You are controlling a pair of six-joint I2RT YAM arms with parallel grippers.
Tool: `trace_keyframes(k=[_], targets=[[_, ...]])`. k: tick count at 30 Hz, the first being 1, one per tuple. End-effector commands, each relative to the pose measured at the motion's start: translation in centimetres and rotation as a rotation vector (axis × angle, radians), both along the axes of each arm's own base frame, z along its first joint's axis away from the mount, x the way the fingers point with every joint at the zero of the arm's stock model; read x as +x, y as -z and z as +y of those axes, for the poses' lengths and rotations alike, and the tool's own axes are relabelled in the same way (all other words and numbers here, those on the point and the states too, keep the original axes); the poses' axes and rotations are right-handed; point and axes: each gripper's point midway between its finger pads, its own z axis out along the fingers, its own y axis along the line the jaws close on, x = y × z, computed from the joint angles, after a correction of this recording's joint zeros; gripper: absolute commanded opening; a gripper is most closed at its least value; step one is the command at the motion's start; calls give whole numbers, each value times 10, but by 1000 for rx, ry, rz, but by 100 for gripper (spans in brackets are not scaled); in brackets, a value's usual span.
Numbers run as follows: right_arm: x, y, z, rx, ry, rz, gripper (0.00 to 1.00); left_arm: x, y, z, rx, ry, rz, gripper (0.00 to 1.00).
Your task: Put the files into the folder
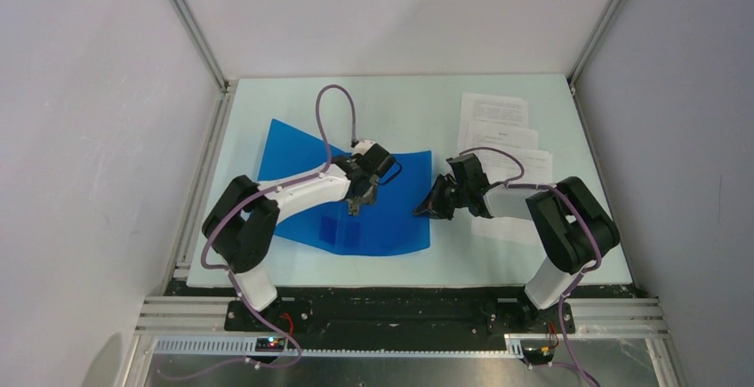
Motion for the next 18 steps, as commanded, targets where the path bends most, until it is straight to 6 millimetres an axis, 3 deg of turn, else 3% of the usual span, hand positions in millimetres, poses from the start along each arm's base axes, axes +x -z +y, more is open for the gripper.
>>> trace_keyframes(k=[1, 4, 5, 8, 13, 16, 18], targets=[[-7, 0, -1, -17, -22, 0, 0, 10, -31, -7, -18, 28, -80, 61], [-7, -1, 0, -14, -26, -1, 0, 3, -27, -12, -54, 16, -41, 62], [-7, -1, 0, -13, -26, 0, 0, 0, -23, -12, -61, 7, -33, 68], [-8, -2, 0, -11, -28, -2, 0, -4, -15, -12, -68, -7, -8, 68], [-8, -1, 1, -9, -35, -1, 0, -9, -4, -8, -50, -21, 16, 57], [-9, -1, 1, -9, -34, 4, 0, -10, -1, -2, -40, -42, 15, 42], [-8, -1, 1, -9, -32, 1, 0, -11, 1, 3, -40, -63, 14, 41]])
